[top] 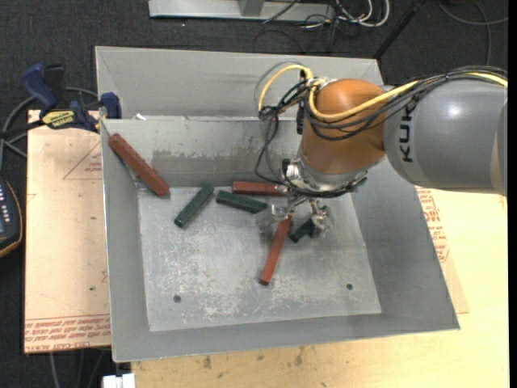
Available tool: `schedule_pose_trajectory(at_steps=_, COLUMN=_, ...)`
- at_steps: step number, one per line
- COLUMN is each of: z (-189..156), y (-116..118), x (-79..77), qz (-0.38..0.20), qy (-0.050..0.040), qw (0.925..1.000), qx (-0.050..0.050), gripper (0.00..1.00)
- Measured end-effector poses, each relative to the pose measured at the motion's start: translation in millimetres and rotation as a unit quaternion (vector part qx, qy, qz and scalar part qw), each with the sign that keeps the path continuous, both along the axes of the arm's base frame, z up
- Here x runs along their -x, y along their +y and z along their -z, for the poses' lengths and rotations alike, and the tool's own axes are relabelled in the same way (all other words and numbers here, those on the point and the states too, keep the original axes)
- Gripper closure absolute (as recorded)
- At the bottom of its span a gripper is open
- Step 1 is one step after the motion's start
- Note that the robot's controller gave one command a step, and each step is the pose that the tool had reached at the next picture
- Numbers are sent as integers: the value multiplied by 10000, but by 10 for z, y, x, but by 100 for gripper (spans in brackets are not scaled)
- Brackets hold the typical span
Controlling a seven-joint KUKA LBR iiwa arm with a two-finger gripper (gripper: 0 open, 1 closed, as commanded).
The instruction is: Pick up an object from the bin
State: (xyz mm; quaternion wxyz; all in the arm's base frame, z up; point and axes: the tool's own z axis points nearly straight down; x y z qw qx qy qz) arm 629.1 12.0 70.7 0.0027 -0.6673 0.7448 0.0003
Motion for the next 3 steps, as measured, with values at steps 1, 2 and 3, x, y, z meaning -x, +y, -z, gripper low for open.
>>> schedule_pose_trajectory(at_steps=1, z=-11, y=-18, x=-2, qz=14, qy=3, qw=10000, qx=4, gripper=100)
schedule_pose_trajectory(at_steps=2, z=-1228, y=-75, x=138, qz=80, qy=-33, qw=10000, qx=10, gripper=100)
schedule_pose_trajectory(at_steps=3, z=-1849, y=-88, x=85, qz=233, qy=-34, qw=9997, qx=7, gripper=100)
